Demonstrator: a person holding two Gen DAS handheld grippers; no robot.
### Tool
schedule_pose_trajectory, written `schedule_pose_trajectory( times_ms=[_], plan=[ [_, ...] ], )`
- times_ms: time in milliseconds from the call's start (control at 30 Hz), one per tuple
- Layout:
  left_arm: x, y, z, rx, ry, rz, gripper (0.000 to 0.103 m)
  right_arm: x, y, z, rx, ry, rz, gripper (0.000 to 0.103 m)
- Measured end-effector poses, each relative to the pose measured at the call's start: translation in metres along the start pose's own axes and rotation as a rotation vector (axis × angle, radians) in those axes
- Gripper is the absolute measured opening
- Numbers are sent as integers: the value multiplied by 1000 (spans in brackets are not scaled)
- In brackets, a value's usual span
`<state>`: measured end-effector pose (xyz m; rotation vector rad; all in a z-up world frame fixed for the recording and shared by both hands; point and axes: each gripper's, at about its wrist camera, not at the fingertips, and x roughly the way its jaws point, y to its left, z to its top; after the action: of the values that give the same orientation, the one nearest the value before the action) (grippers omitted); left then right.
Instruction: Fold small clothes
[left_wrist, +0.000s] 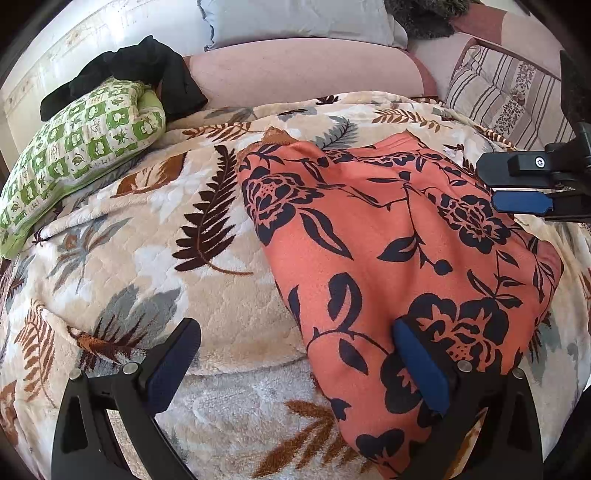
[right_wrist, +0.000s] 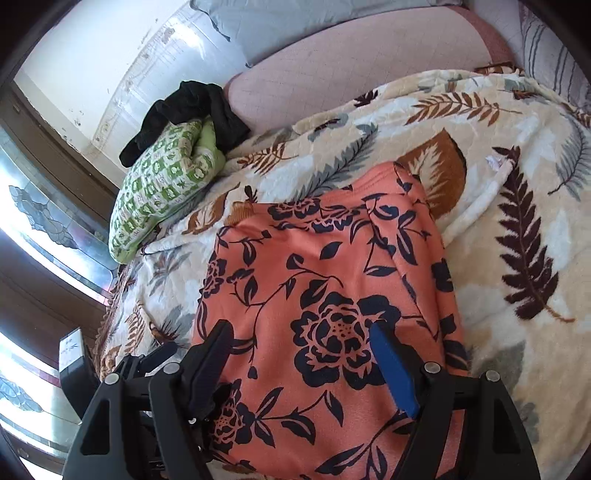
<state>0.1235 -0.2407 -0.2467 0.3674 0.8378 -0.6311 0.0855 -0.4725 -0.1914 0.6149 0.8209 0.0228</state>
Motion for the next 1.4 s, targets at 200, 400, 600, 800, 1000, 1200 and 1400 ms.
schedule_pose_trajectory(
  times_ms=[200,400,600,800,1000,1200,1400],
  plan=[
    [2,0,0,6,-3,-4,103,28,-9,-2,0,99,-84,79],
    [1,3,1,1,4,-16,103,23,-8,0,-14,76,-78,79],
    [-8,20,17,-8,16,-130,103,-5,-29,10,40,-15,-69,79],
    [-4,42,25,-117,3,-328,103,-19,-78,13,195,-40,-36,79],
    [6,38,29,-132,45,-476,103,-6,-105,6,273,13,101,79],
    [12,27,31,-108,71,-583,103,16,-120,-2,301,92,196,79],
    [21,35,36,-172,83,-643,103,32,-120,-6,295,115,306,79]
  ],
)
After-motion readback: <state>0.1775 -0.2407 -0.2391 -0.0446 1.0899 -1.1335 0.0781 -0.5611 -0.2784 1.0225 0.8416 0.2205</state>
